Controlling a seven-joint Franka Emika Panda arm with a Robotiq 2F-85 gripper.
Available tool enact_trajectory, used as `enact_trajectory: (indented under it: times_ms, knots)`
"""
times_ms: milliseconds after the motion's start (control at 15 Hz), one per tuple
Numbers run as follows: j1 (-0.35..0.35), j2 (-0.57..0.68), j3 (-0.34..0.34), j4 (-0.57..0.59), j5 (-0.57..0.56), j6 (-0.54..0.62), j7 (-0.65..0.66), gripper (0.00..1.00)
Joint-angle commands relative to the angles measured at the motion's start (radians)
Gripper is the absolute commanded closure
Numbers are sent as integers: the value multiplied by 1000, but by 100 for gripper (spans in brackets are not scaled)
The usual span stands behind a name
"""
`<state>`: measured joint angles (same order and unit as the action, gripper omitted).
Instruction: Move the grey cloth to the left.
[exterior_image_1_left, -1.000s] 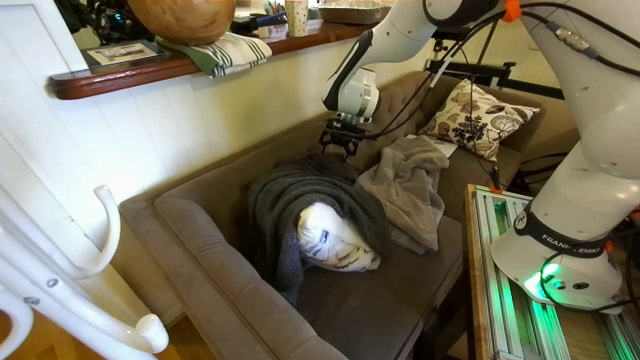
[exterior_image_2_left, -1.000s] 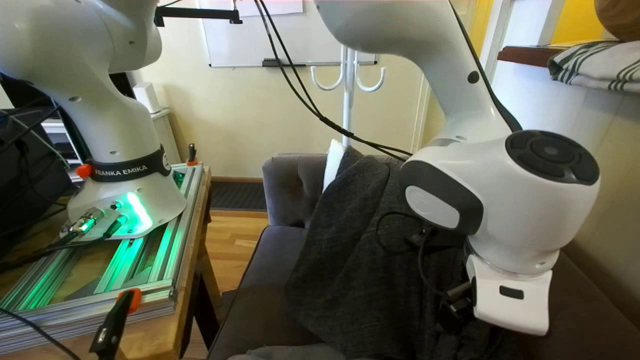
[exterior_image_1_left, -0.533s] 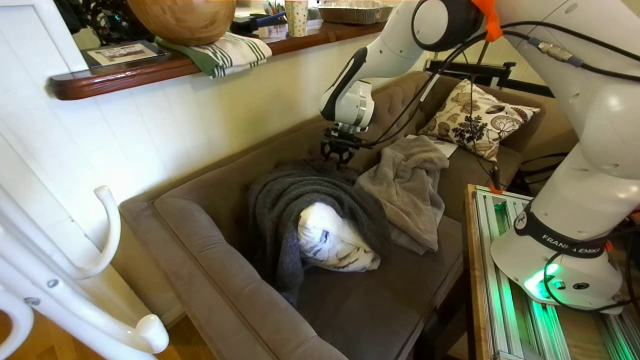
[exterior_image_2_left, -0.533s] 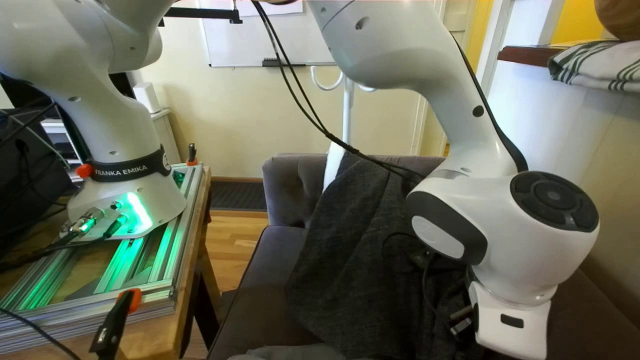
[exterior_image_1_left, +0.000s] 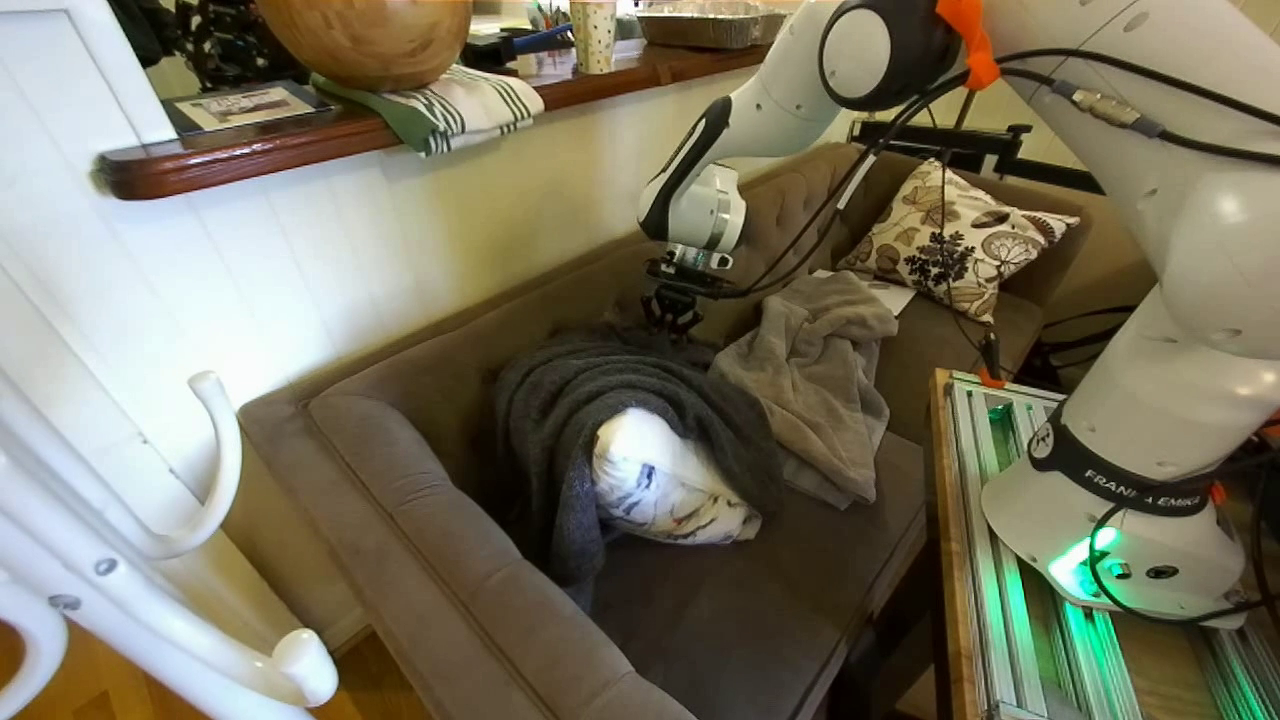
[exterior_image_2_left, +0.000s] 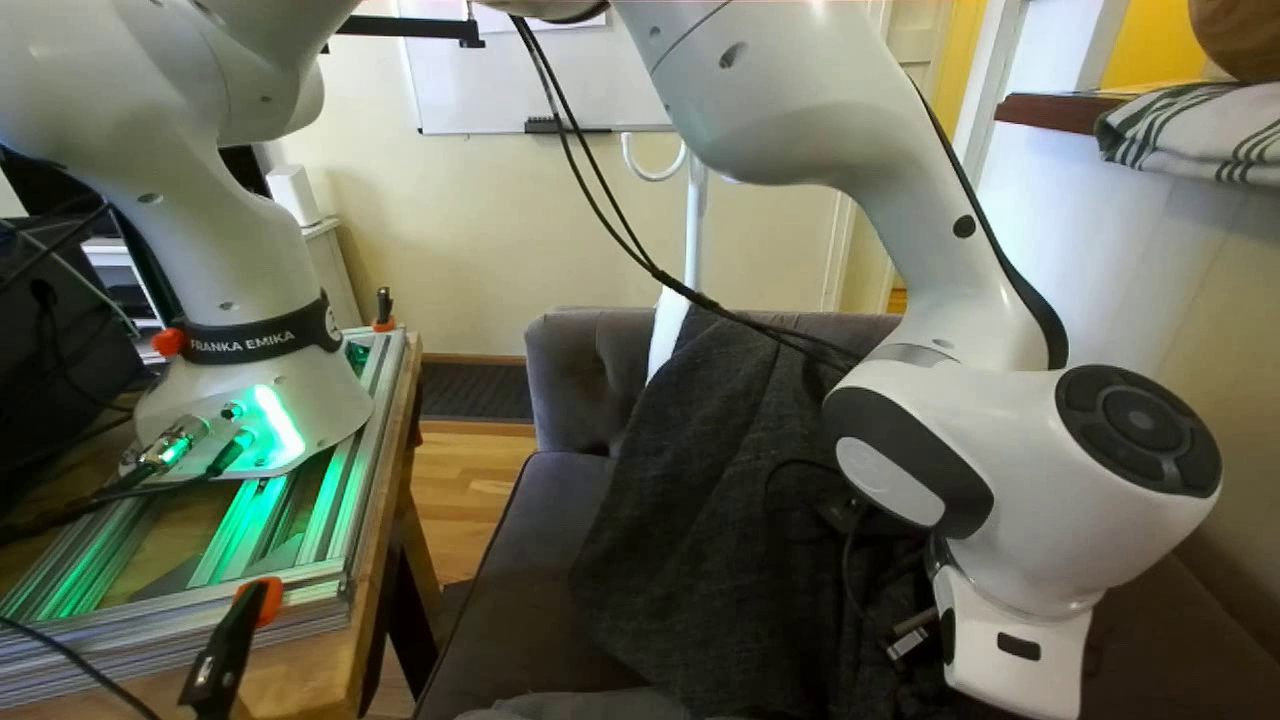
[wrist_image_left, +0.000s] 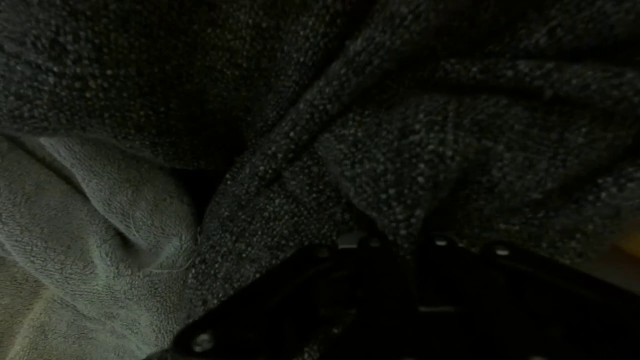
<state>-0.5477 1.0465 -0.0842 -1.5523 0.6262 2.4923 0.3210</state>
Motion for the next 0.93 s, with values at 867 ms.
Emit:
enact_trajectory:
  times_ms: [867]
  knots:
    - [62, -502, 7, -433, 21, -369, -519, 90]
